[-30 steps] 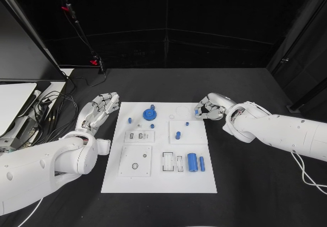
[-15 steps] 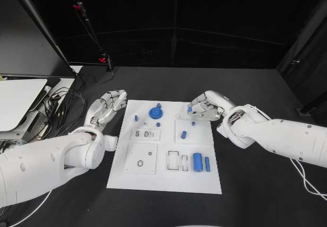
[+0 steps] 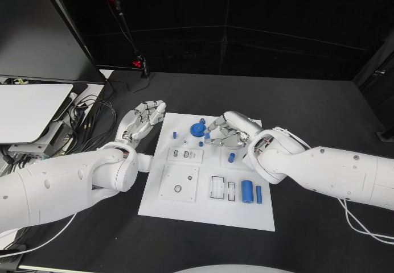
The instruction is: Assemble the parts on the task board
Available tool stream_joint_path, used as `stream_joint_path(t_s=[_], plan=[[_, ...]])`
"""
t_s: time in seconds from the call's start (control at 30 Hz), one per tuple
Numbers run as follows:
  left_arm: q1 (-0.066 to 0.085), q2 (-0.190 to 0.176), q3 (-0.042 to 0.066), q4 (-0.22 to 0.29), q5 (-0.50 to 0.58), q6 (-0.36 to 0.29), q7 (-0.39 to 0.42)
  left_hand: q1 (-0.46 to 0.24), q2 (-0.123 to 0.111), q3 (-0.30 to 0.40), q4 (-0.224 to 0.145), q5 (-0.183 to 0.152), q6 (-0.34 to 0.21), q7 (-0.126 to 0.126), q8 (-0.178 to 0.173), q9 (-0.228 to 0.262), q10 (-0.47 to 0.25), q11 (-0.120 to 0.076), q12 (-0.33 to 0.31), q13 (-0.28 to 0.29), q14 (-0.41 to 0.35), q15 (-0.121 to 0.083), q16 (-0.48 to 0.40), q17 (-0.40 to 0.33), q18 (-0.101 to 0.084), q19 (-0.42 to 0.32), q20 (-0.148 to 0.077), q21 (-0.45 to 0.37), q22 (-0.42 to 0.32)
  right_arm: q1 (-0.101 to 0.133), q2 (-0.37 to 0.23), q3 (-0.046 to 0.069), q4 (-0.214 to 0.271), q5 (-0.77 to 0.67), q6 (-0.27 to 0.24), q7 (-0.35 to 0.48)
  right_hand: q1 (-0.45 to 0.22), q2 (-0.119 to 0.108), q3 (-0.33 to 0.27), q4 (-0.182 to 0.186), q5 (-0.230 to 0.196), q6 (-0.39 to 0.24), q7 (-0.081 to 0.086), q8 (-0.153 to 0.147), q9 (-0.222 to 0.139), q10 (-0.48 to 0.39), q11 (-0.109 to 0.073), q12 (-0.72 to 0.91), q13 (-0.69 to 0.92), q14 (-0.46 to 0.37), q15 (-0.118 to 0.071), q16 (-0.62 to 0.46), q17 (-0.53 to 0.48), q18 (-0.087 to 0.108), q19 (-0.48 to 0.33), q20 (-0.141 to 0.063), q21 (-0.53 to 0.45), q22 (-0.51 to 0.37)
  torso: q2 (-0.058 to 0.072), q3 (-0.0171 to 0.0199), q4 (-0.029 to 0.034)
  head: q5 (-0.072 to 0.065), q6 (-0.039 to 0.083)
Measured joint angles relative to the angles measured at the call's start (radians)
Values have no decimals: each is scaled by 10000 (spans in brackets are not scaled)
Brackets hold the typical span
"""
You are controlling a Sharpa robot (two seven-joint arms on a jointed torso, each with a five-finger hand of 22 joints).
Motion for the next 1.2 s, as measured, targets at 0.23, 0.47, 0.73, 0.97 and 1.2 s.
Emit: stream_joint_path(t_s=[0.23, 0.47, 0.73, 0.97, 1.2], plan=[[1, -9, 0, 16, 0, -1, 0, 0, 0, 0, 0, 0, 0, 0, 0, 1, 0, 0, 0, 0, 0, 0, 0, 0, 0, 0, 0, 0, 0, -33, 567, -1, 9, -568, 208, -870, -8, -5, -15, 14, 0, 4, 3, 0, -6, 0, 0, 0, 0, 0, 0, 0, 0, 1, 0, 0, 0, 0, 3, 1, 3, 193, -130], [3, -9, 0, 27, 0, -2, 0, 0, 0, 0, 0, 0, 0, 0, 0, 1, 0, 0, 0, -8, 0, 0, 0, -6, -1, 0, 0, 0, 0, -184, 891, -3, 93, -1158, 460, -1706, -225, -13, -84, 83, 1, 37, 34, -2, -25, 0, 0, 0, 0, 0, 0, 0, 0, 1, 0, 0, 0, 0, 3, 2, 3, 279, -224], [3, -13, 0, 31, 0, -3, 0, 0, 0, 0, 0, 0, 0, 0, 0, -7, 0, 0, 0, -10, 0, 0, 0, -12, -1, 0, 0, 0, -1, -411, 1159, -3, -17, -1676, 746, -2384, -264, -53, -84, 83, 1, 42, 33, -65, -43, 0, 0, 0, 0, 0, 0, 0, 0, 0, 0, 0, -117, 0, 3, 2, -12, 292, -295], [3, -7, 0, 26, 0, -2, 0, 0, 0, 0, 0, 0, 0, 0, 0, -7, 0, 0, 0, -10, 0, 0, 0, -12, 0, 0, 0, 0, -1, -547, 1355, -3, -200, -2007, 870, -2686, -264, -54, -111, 109, 0, 44, 32, -97, -75, 0, 0, 0, 0, 0, 0, 0, 0, 1, 0, 0, -161, 0, 3, 12, -12, 260, -317], [3, -7, 0, 19, 0, -2, 0, 0, 0, 0, 0, 0, 0, 0, -1, -7, 0, 0, 0, -9, 0, 0, 0, -12, 0, 0, 0, 0, -1, -585, 1403, -2, -302, -2273, 799, -2788, -263, -55, -138, 84, 0, 43, 31, -124, -76, 0, 0, 0, 0, 0, 0, 0, 0, 0, 0, 0, -162, 0, 2, 12, -12, 231, -323]])
